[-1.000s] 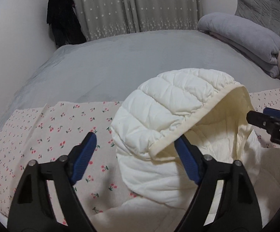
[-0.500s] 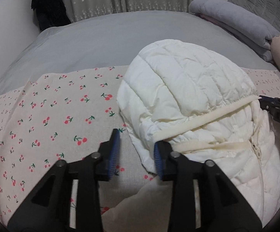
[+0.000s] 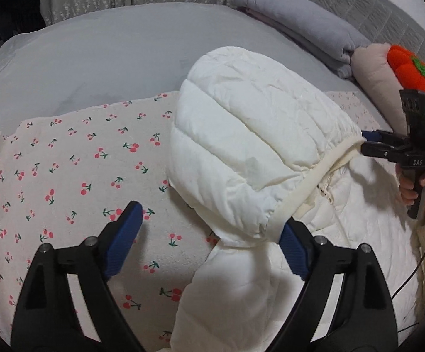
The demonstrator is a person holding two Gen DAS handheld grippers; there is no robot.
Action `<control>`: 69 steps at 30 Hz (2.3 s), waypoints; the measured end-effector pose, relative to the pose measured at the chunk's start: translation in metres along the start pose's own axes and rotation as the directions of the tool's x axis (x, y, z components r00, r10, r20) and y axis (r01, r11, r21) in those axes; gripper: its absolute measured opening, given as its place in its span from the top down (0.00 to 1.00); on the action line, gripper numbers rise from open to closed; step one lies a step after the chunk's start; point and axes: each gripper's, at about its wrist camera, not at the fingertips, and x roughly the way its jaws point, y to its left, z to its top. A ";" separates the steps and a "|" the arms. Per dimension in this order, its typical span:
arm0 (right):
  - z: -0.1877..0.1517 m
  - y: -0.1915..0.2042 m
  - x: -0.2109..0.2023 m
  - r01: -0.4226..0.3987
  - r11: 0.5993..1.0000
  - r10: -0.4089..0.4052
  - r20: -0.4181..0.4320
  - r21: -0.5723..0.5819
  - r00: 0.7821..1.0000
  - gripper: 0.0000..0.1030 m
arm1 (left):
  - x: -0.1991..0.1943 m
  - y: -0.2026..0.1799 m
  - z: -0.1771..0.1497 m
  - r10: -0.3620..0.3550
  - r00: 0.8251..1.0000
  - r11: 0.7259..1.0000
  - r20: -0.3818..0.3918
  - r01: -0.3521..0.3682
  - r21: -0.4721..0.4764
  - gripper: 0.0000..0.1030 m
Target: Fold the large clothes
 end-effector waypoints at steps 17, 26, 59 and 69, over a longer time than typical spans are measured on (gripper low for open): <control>0.024 0.007 0.011 -0.204 0.974 0.201 0.043 0.098 0.979 0.20 | -0.013 0.002 -0.008 -0.118 0.986 0.987 -0.121 0.130 0.099 0.15; 0.046 -0.043 0.048 -0.260 0.884 0.212 0.163 0.389 0.964 0.33 | -0.016 0.057 0.007 -0.335 0.938 0.922 0.086 0.346 -0.177 0.15; -0.059 -0.012 -0.087 -0.374 0.834 0.353 0.130 0.404 0.927 0.24 | -0.075 -0.172 -0.143 -0.048 0.993 0.731 0.104 -0.036 0.681 0.89; -0.085 -0.017 -0.101 -0.541 0.648 0.516 0.213 0.537 0.830 0.20 | -0.104 -0.133 -0.152 -0.169 0.986 0.869 0.010 0.144 0.474 0.41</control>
